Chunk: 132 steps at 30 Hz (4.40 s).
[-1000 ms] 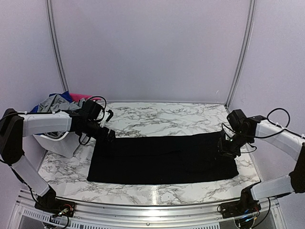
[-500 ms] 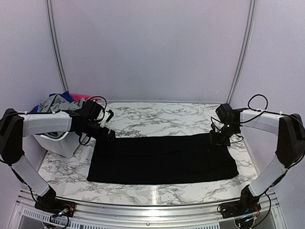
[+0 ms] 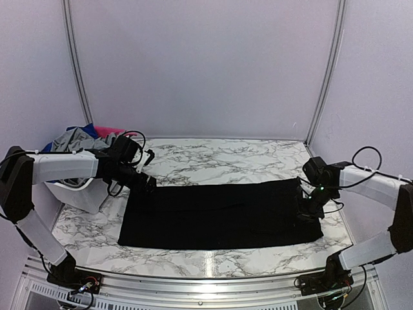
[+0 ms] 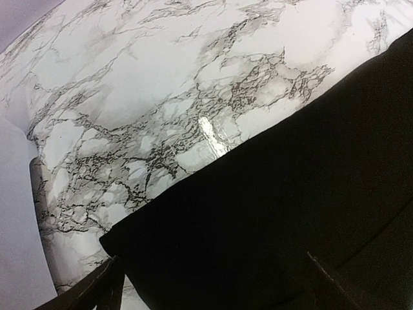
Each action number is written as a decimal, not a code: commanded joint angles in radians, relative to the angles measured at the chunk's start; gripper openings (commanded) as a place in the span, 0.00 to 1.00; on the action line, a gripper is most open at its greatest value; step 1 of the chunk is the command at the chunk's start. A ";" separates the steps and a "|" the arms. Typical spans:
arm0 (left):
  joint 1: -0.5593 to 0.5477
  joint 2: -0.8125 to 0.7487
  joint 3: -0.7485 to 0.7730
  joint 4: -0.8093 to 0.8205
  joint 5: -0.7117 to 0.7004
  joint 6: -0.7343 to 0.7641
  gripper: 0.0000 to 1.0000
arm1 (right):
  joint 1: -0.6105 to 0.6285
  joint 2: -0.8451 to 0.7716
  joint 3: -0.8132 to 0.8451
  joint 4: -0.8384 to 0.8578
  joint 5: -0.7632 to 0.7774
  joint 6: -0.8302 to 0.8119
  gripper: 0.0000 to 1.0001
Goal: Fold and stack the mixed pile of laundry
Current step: Smooth out the rectangle-folded T-shirt at the center of the board, then rotate the rectangle-folded T-shirt at the center of the board.
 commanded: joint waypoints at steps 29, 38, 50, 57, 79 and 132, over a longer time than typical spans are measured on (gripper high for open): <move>-0.001 0.037 0.025 0.029 0.009 -0.021 0.99 | 0.065 0.210 0.119 0.176 -0.107 0.083 0.27; 0.000 0.042 0.014 0.028 -0.015 -0.010 0.99 | 0.045 0.121 0.068 0.029 0.034 0.163 0.24; 0.001 0.052 0.022 0.028 -0.037 -0.010 0.99 | 0.031 -0.151 0.043 -0.157 0.087 0.237 0.27; 0.001 0.045 0.050 0.041 0.006 -0.053 0.99 | 0.032 -0.118 0.100 0.002 -0.006 0.198 0.33; -0.059 0.179 0.158 -0.105 -0.065 -0.085 0.99 | -0.026 0.444 0.282 0.246 0.098 0.030 0.32; -0.514 0.195 0.192 -0.401 -0.373 -0.254 0.99 | -0.009 0.513 0.536 0.263 -0.081 -0.187 0.46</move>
